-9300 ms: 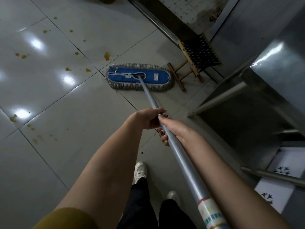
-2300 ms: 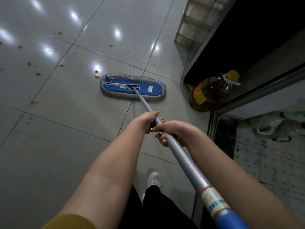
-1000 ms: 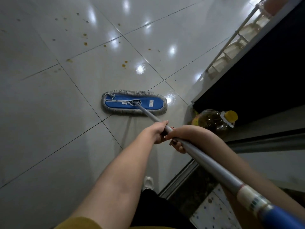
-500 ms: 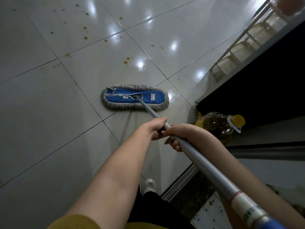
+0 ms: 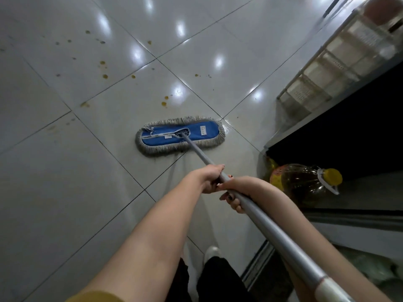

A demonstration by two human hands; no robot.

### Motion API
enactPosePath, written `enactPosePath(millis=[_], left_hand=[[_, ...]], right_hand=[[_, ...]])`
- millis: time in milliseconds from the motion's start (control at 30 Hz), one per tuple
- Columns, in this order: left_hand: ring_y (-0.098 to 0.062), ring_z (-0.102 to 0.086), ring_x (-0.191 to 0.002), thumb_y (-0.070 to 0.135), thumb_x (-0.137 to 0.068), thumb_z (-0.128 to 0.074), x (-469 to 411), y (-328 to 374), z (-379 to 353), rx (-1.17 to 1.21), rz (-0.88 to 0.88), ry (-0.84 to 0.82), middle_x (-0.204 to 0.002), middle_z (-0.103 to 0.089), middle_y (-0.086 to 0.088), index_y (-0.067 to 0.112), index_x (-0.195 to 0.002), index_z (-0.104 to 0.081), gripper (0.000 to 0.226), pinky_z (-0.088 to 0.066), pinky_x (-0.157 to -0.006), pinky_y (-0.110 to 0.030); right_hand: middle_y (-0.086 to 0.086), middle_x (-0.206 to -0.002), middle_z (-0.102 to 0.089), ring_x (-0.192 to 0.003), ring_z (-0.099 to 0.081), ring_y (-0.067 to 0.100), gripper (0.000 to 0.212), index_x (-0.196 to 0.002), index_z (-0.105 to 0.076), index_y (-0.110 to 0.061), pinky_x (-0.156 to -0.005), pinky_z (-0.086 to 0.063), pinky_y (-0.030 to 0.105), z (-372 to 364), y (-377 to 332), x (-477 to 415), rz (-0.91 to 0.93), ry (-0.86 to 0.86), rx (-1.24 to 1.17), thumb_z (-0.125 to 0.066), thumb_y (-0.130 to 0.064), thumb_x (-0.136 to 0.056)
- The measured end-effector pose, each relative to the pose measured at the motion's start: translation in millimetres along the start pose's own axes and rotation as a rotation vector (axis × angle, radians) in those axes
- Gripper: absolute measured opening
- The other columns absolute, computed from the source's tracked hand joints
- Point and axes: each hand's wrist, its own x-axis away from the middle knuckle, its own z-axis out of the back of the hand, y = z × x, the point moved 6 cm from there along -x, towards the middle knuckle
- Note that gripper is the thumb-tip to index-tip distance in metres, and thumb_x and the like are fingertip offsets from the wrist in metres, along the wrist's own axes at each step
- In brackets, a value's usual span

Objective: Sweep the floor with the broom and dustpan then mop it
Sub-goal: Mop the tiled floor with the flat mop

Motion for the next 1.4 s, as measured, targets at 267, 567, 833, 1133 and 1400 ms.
enactPosePath(millis=[267, 567, 833, 1133, 1400], left_hand=[[-0.005, -0.058, -0.034, 0.035, -0.098, -0.040, -34.2, 88.2, 18.1, 0.002, 0.019, -0.006, -0.040, -0.061, 0.002, 0.011, -0.079, -0.048, 0.032, -0.044, -0.031, -0.017], [-0.006, -0.056, -0.032, 0.033, -0.098, -0.041, -77.8, 214.8, 36.2, 0.026, -0.010, 0.033, -0.039, -0.059, 0.002, 0.010, -0.080, -0.049, 0.030, -0.044, -0.030, -0.017], [-0.006, -0.056, -0.032, 0.031, -0.098, -0.039, -108.4, 314.7, 66.3, 0.032, -0.043, 0.022, -0.049, -0.062, -0.001, 0.010, -0.079, -0.047, 0.029, -0.045, -0.031, -0.017], [-0.007, -0.057, -0.033, 0.032, -0.098, -0.041, -136.1, 444.2, 133.2, -0.002, -0.043, -0.016, -0.040, -0.060, 0.002, 0.011, -0.080, -0.048, 0.029, -0.048, -0.036, -0.016], [-0.009, -0.057, -0.047, 0.036, -0.095, -0.044, -162.1, 508.8, 183.8, -0.032, -0.054, 0.064, -0.042, -0.061, 0.003, 0.012, -0.073, -0.051, 0.034, -0.048, -0.037, -0.015]], right_hand=[[-0.004, -0.029, -0.037, -0.019, -0.034, 0.005, 0.038, -0.072, -0.044, -0.006, -0.029, -0.028, 0.005, 33.6, -87.6, -19.4, 0.023, -0.007, -0.019, -0.040, -0.032, -0.099], [-0.003, -0.028, -0.037, -0.018, -0.035, 0.007, 0.036, -0.073, -0.044, -0.006, -0.030, -0.028, 0.005, 86.8, -212.3, -44.8, 0.056, -0.012, 0.021, -0.040, -0.030, -0.099], [-0.004, -0.028, -0.036, -0.018, -0.033, 0.006, 0.037, -0.073, -0.044, -0.006, -0.029, -0.027, 0.005, 111.1, -316.4, -58.7, 0.051, -0.021, 0.038, -0.039, -0.031, -0.100], [-0.001, -0.025, -0.037, -0.017, -0.034, 0.008, 0.024, -0.081, -0.042, -0.009, -0.031, -0.030, 0.005, 118.1, -461.2, -80.0, 0.066, 0.067, -0.007, -0.044, -0.025, -0.098], [0.002, -0.025, -0.038, -0.016, -0.035, 0.010, 0.029, -0.075, -0.042, -0.005, -0.031, -0.034, 0.006, 105.8, -540.7, -102.5, 0.093, 0.062, -0.108, -0.044, -0.023, -0.098]])
